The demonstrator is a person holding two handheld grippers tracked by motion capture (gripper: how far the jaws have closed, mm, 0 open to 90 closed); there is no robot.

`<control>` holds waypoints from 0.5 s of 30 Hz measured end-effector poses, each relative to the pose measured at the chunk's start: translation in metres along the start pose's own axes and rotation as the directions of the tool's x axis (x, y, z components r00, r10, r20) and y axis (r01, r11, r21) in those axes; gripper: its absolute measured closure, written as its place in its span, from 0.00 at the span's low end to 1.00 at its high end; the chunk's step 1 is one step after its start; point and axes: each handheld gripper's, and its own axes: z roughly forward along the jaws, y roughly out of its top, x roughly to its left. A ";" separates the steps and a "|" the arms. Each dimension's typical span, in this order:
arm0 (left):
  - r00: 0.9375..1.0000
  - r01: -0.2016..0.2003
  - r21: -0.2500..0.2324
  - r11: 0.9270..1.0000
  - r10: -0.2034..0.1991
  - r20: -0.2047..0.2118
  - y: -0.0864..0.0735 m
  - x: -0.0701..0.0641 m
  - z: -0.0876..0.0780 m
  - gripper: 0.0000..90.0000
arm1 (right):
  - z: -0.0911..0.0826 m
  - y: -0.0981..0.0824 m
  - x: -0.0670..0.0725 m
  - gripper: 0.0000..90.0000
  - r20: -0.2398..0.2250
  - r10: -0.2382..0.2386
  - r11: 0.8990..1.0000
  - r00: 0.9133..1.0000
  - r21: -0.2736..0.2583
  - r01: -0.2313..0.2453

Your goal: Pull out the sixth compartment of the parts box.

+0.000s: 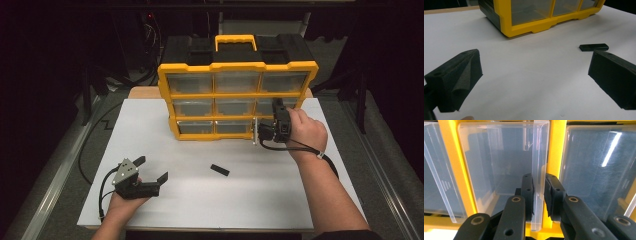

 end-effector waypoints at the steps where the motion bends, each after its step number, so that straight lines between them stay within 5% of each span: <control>1: 1.000 0.002 0.001 1.000 -0.002 0.000 0.000 0.000 0.000 0.00 | -0.001 0.000 0.000 0.88 -0.004 0.003 1.000 1.000 0.000 -0.003; 15: 1.000 -0.006 -0.009 1.000 0.006 0.003 0.000 0.001 -0.002 0.00 | -0.035 -0.007 0.002 0.88 0.001 0.005 1.000 1.000 -0.019 -0.005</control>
